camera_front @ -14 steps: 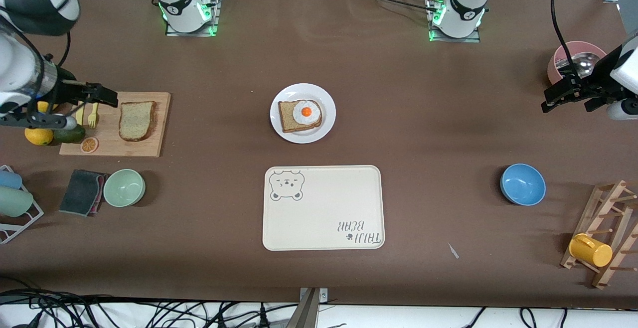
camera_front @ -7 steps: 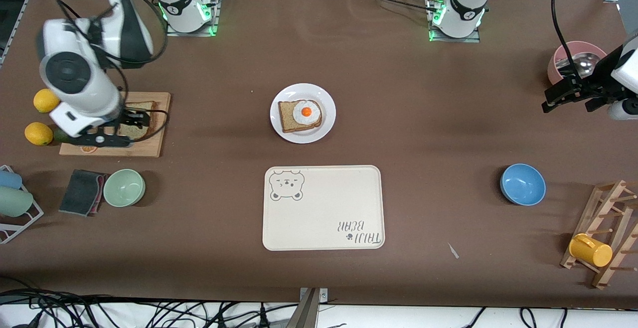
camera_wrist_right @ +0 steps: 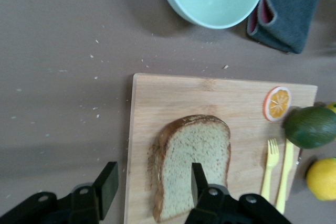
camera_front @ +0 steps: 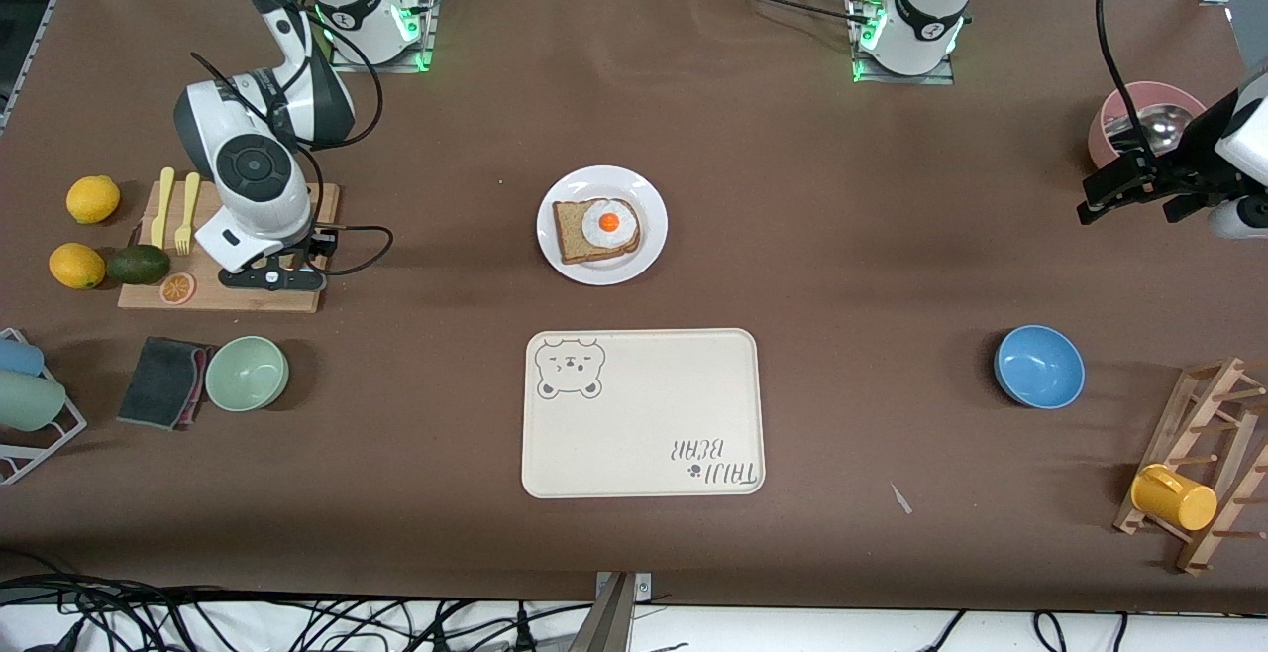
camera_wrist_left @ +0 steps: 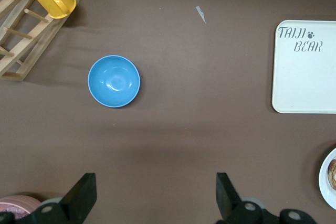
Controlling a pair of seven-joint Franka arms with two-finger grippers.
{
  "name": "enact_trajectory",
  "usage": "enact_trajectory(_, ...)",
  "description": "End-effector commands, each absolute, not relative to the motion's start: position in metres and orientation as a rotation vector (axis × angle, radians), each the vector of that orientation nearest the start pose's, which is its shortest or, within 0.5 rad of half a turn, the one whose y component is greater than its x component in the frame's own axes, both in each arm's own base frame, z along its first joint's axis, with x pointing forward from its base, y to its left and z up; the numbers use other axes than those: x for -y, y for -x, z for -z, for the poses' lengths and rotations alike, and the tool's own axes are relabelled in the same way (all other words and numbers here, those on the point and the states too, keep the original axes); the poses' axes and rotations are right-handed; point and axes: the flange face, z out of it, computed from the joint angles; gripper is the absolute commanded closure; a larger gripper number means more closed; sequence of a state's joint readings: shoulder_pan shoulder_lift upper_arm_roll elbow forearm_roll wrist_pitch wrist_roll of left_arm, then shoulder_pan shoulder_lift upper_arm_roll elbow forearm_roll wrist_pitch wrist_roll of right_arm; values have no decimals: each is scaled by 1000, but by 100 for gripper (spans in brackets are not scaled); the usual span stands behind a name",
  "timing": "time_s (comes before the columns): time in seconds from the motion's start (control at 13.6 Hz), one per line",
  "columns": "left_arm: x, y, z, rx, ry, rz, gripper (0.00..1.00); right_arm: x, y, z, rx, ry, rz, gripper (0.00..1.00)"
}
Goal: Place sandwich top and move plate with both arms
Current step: 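Move the right gripper over the bread slice on the cutting board, then lower the right gripper and grasp the bread slice, then lift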
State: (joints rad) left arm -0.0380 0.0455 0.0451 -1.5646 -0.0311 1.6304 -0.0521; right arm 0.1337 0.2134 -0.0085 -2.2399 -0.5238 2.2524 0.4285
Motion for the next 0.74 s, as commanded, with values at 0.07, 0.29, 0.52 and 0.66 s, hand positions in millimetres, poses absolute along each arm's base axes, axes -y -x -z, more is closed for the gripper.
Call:
enact_trajectory(0.07, -1, -574, -613, 104, 3144, 29, 0, -27, -516, -228, 141, 3563, -152, 36)
enact_trajectory(0.29, -1, -574, -613, 104, 3144, 26, 0, -17, -514, -213, 148, 3574, -193, 39)
enact_trajectory(0.52, -1, -574, -613, 104, 3144, 29, 0, -8, -515, -201, 130, 3566, -186, 42)
enact_trajectory(0.66, -1, -574, -613, 104, 3144, 29, 0, -7, -511, -195, 133, 3564, -208, 42)
